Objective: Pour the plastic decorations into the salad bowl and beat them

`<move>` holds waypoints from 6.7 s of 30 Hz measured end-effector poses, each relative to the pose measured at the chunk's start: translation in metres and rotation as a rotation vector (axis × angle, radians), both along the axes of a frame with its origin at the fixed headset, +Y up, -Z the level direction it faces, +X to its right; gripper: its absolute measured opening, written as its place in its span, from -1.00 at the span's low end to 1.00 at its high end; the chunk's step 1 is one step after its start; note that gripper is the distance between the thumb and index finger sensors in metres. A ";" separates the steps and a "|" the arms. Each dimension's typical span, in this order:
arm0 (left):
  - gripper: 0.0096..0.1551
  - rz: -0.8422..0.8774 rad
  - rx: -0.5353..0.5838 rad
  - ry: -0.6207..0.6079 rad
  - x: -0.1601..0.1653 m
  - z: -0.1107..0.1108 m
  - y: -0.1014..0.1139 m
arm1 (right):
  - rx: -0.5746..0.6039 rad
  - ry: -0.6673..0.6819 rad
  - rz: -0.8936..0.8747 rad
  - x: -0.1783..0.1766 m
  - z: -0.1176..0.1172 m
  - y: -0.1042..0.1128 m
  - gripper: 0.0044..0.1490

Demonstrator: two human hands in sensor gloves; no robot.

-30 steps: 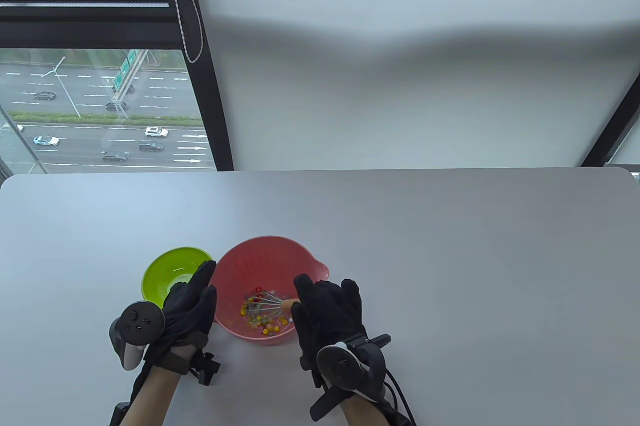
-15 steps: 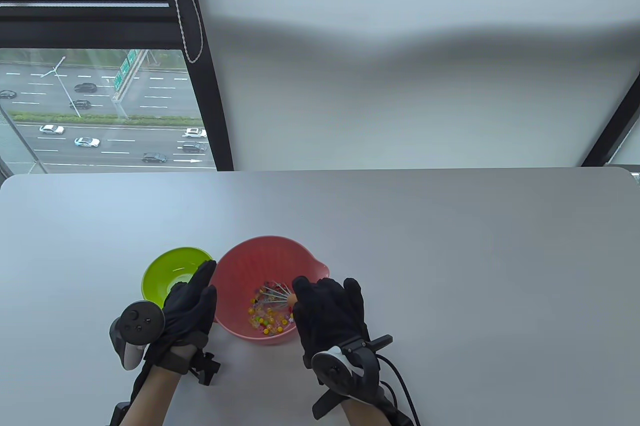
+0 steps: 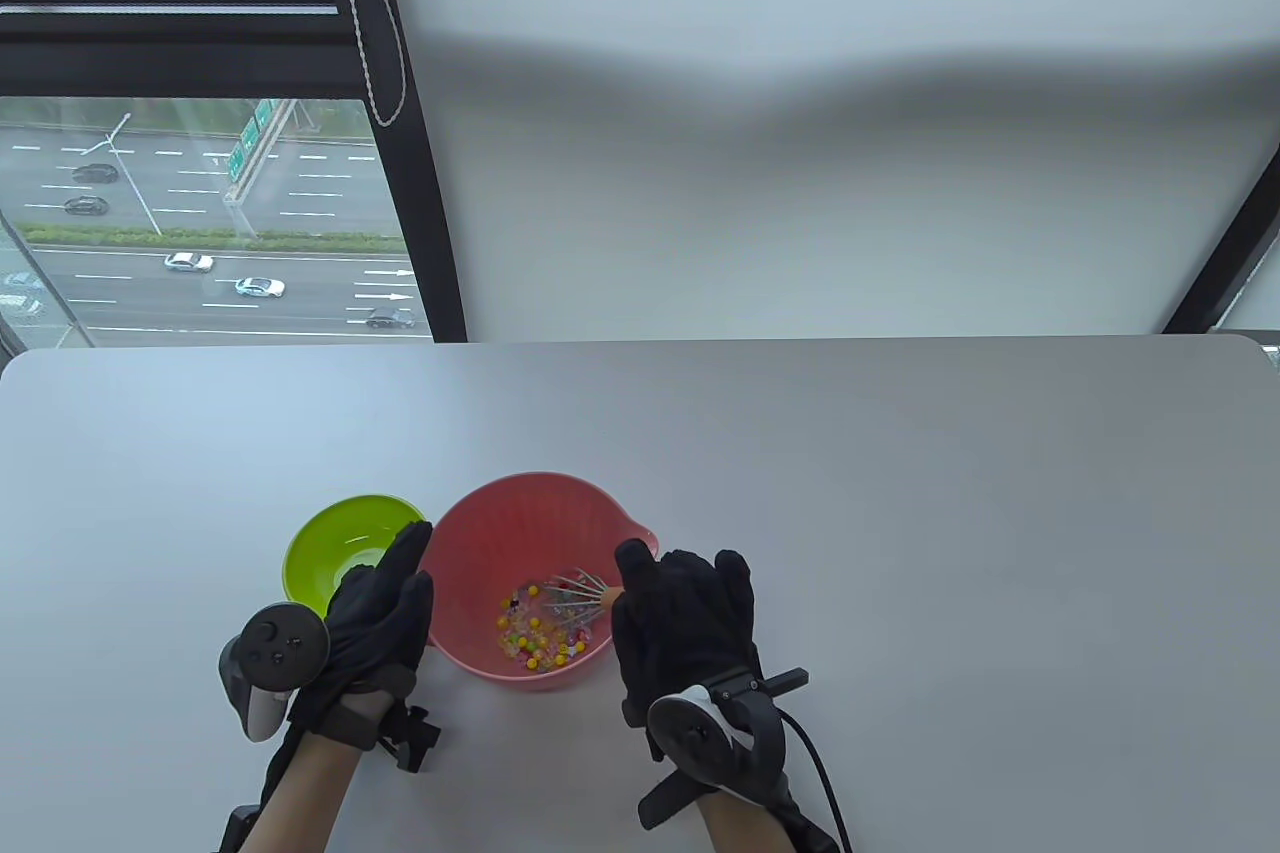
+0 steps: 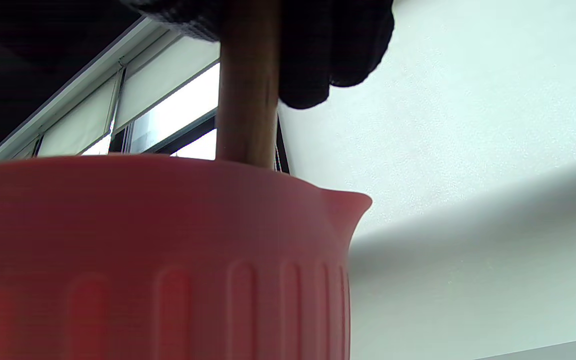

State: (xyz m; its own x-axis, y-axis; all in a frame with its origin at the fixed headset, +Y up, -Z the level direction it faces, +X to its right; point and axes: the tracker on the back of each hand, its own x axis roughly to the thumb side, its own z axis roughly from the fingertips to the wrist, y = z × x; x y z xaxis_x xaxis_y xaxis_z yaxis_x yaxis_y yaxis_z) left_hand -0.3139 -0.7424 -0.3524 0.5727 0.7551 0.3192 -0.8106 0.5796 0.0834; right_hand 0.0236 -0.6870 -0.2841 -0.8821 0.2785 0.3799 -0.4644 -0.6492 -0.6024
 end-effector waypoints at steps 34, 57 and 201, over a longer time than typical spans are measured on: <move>-0.22 -0.002 0.002 -0.010 0.000 -0.002 -0.001 | -0.102 -0.016 0.057 -0.029 -0.012 0.001 -0.14; -0.26 -0.002 0.015 -0.010 0.000 -0.003 -0.002 | -0.072 0.004 -0.065 -0.002 -0.006 0.005 -0.23; -0.25 -0.004 0.017 -0.006 -0.002 0.000 -0.004 | -0.045 -0.044 -0.033 -0.008 0.000 0.005 -0.26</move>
